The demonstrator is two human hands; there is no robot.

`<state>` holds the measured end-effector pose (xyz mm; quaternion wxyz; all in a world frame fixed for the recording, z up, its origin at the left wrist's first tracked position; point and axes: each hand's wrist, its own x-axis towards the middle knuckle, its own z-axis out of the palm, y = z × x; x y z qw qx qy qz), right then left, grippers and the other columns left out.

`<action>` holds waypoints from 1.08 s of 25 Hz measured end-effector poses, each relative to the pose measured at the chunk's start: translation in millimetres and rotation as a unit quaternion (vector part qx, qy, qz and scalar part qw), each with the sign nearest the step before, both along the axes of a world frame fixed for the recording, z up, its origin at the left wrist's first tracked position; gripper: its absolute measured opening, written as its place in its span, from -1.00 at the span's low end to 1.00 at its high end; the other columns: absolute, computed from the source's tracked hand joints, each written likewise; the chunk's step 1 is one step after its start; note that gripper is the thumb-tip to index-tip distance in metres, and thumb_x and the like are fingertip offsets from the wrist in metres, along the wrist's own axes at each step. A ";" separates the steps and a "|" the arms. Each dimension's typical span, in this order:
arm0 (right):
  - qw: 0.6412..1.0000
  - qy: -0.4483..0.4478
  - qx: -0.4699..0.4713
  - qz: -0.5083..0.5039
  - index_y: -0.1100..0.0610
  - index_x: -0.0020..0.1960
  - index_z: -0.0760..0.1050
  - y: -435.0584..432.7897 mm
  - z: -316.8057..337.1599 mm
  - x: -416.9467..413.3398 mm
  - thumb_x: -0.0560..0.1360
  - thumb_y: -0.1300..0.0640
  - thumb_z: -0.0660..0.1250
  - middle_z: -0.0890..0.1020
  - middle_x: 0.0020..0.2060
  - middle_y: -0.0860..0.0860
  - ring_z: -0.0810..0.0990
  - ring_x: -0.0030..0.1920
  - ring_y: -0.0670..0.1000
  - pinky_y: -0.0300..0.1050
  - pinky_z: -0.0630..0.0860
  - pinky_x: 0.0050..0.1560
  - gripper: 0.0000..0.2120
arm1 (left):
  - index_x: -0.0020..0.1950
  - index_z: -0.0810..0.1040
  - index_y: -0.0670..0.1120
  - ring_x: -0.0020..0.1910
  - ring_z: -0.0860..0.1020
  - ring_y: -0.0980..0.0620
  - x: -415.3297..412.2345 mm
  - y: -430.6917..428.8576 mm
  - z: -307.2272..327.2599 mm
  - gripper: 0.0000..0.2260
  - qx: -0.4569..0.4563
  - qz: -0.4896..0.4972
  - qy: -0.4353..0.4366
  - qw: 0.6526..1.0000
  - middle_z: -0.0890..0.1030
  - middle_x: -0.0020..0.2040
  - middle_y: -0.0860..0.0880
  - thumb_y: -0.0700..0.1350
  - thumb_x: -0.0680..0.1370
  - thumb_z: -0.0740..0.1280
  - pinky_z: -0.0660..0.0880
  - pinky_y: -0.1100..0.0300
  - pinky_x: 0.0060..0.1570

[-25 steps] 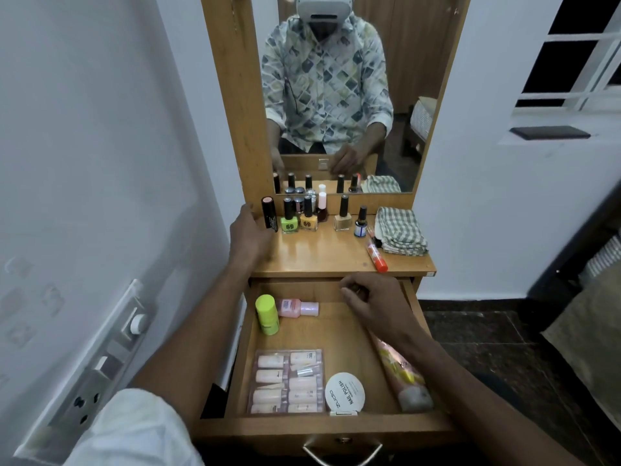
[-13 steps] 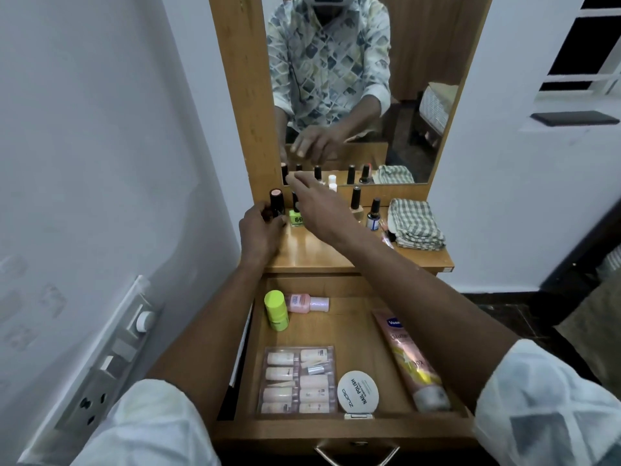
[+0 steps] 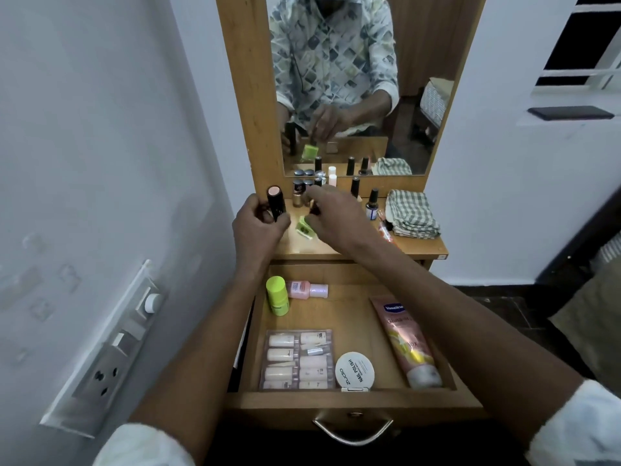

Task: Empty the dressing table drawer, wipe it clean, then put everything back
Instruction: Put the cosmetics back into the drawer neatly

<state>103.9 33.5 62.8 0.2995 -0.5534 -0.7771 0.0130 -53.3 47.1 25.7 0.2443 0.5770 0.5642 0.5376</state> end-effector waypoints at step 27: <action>0.949 0.070 -0.309 -0.009 0.09 0.03 0.53 -58.3 -127.4 12.2 0.43 0.23 0.45 0.52 -0.20 -0.06 0.50 -0.22 -0.04 -0.25 0.29 -0.40 -0.79 | 0.21 0.49 0.03 0.34 0.38 -0.08 4.5 -47.0 -54.9 -0.65 -0.136 -0.156 0.603 0.770 0.56 0.24 0.02 -0.09 0.43 0.40 0.21 -0.03 0.24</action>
